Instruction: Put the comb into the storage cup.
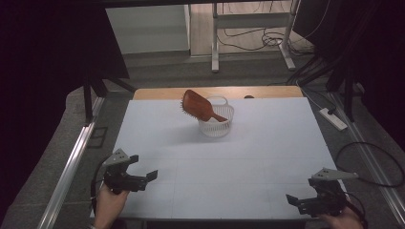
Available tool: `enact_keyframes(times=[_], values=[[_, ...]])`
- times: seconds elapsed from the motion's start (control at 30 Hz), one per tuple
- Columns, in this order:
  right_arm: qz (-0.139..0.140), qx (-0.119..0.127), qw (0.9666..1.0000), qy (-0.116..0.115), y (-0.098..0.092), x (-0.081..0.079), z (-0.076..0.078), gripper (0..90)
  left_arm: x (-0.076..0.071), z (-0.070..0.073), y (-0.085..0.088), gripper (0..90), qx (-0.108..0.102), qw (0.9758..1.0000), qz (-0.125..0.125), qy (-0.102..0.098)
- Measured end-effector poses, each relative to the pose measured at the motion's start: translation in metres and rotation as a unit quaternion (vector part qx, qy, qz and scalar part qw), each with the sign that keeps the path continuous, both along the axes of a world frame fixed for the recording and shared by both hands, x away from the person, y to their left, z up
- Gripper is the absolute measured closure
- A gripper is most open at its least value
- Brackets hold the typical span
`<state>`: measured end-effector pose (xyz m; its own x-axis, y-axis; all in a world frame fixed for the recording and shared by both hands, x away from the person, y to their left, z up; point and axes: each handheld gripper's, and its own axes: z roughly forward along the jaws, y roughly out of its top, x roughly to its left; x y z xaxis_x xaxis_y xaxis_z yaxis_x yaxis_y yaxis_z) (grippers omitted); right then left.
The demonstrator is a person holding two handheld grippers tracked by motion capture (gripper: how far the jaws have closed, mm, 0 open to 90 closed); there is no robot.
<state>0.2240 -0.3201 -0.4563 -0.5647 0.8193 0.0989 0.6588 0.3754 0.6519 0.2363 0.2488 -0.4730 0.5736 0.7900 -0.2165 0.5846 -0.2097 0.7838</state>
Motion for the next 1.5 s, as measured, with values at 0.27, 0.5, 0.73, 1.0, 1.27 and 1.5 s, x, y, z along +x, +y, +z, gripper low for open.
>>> enact_keyframes(times=[0.27,0.5,0.73,1.0,1.27,1.5], values=[[0.000,0.000,1.0000,0.000,0.000,0.000,0.000,0.0,-0.009,-0.001,0.004,0.0,0.002,1.0000,0.004,0.001],[-0.001,0.000,1.0000,0.000,0.000,0.000,0.000,0.0,-0.015,-0.003,0.008,0.0,0.005,1.0000,0.006,0.005],[-0.001,-0.001,1.0000,-0.001,0.000,0.000,0.000,0.0,-0.021,-0.005,0.010,0.0,0.006,0.9999,0.004,0.010],[-0.002,-0.001,1.0000,-0.001,0.000,0.000,0.000,0.0,-0.027,-0.006,0.012,0.0,0.008,0.9999,0.006,0.014],[-0.002,-0.001,1.0000,-0.002,0.000,0.000,0.000,0.0,-0.033,-0.008,0.015,0.0,0.007,0.9997,0.010,0.020],[-0.004,-0.002,1.0000,-0.002,0.001,0.000,0.000,0.0,-0.037,-0.008,0.017,0.0,0.013,0.9996,0.014,0.020]])
